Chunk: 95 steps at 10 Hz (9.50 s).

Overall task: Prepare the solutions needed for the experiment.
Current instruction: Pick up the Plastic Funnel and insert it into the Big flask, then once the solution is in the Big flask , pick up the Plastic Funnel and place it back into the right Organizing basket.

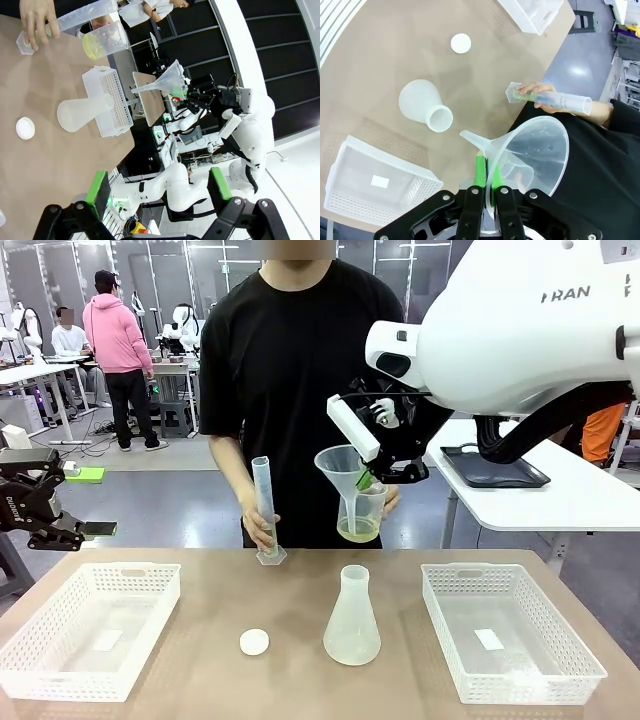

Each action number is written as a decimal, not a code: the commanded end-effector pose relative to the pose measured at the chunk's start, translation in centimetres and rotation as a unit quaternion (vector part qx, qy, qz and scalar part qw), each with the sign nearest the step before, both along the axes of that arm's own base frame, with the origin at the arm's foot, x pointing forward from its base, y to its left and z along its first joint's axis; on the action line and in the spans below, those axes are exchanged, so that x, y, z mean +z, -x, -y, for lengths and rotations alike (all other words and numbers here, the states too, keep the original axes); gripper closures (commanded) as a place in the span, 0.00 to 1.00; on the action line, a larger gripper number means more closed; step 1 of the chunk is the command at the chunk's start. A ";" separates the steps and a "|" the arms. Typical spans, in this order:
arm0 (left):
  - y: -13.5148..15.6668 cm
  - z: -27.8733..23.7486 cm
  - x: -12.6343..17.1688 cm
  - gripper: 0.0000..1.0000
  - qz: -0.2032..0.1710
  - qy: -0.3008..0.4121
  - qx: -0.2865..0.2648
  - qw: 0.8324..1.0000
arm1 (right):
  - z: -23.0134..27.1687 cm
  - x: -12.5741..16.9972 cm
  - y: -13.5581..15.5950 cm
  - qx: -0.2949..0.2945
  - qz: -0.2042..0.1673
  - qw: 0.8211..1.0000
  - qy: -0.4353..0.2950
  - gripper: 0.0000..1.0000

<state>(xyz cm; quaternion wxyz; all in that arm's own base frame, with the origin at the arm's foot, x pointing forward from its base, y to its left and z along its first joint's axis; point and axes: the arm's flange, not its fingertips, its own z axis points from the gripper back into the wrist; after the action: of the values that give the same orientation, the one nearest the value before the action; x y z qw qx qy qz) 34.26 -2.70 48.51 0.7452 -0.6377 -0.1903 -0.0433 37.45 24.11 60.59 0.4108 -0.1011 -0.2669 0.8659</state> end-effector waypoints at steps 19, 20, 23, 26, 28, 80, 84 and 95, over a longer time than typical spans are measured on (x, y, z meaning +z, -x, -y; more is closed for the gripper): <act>-0.1 0.2 0.3 0.00 -0.001 0.014 0.001 1.000 | 0.6 -7.8 -2.1 -0.006 -0.042 0.999 -0.032 0.96; -0.1 0.2 0.3 0.00 -0.001 0.014 0.001 1.000 | 0.8 -8.1 -2.3 -0.007 -0.046 0.998 -0.036 0.96; -0.1 0.2 0.3 0.00 -0.001 0.014 0.001 1.000 | 1.0 -9.6 -3.0 -0.015 -0.059 0.997 -0.037 0.96; -0.1 0.2 0.3 0.00 -0.001 0.014 0.001 1.000 | 1.2 -11.0 -3.2 -0.026 -0.073 0.996 -0.038 0.96; -0.1 0.2 0.3 0.00 -0.001 0.014 0.001 1.000 | 1.4 -11.6 -2.9 -0.029 -0.078 0.996 -0.044 0.96; -0.1 0.2 0.3 0.00 -0.001 0.014 0.001 1.000 | 19.1 -7.3 9.2 -0.467 -0.370 0.719 -0.358 0.44; -0.1 0.2 0.3 0.00 -0.001 0.014 0.001 1.000 | 21.2 -10.7 7.7 -0.505 -0.558 0.482 -0.448 0.44; -0.1 0.2 0.3 0.00 -0.001 0.014 0.001 1.000 | 21.3 -18.8 10.1 -0.410 -0.726 0.353 -0.425 0.44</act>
<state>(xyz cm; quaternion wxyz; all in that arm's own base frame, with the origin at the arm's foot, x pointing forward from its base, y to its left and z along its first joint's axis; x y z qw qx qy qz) 34.25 -2.68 48.50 0.7455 -0.6373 -0.1900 -0.0434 34.55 -0.08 45.04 0.7513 0.6468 -0.1050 0.0781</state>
